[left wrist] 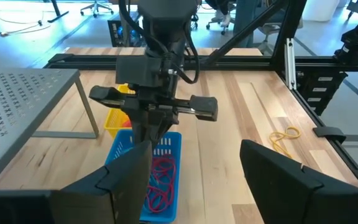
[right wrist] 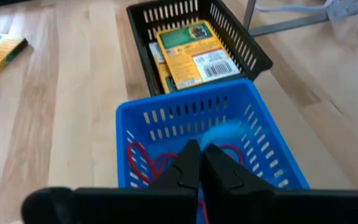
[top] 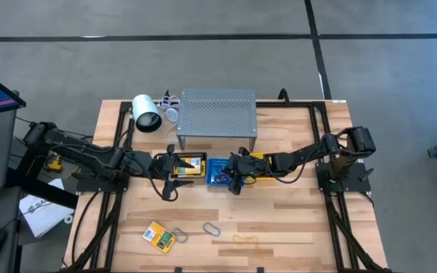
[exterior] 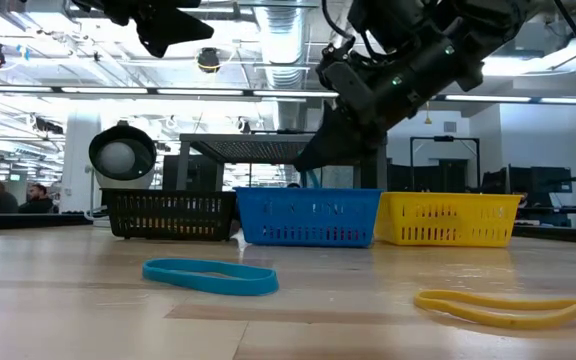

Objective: Pick & Place Office Desk Supplies
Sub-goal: Put the blue rubber band into the blue bin

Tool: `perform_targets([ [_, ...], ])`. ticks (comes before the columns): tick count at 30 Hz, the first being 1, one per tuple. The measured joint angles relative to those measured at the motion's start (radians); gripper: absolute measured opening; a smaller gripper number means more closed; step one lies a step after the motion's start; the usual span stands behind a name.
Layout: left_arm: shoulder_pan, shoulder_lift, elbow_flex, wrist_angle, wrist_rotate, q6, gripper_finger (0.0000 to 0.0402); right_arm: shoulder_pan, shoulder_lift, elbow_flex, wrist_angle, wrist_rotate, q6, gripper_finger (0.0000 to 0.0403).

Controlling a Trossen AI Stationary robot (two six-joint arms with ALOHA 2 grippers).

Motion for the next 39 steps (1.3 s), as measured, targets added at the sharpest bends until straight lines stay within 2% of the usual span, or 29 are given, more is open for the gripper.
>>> perform_targets([
  [13, 0.0, 0.0, 0.0, 0.0, 0.001, 0.0, 0.024, 0.014, 0.003, 0.0, -0.052, -0.003, 0.019, 0.0],
  [22, 0.0, 0.0, 0.0, 0.001, 0.004, -0.001, 0.024, 0.013, 0.127, 0.051, -0.041, -0.008, 0.018, 0.0],
  [26, 0.0, 0.0, 0.0, 0.0, 0.004, -0.004, 0.024, 0.01, 0.144, 0.079, -0.045, -0.014, 0.011, 0.0002],
  [33, 0.0, 0.0, -0.005, 0.004, 0.004, -0.006, 0.024, 0.001, 0.145, 0.086, -0.057, -0.062, 0.01, 0.0037],
  [39, 0.0, 0.0, -0.033, 0.016, 0.003, -0.007, 0.024, -0.012, 0.145, 0.086, -0.06, -0.142, 0.004, 0.0094],
])
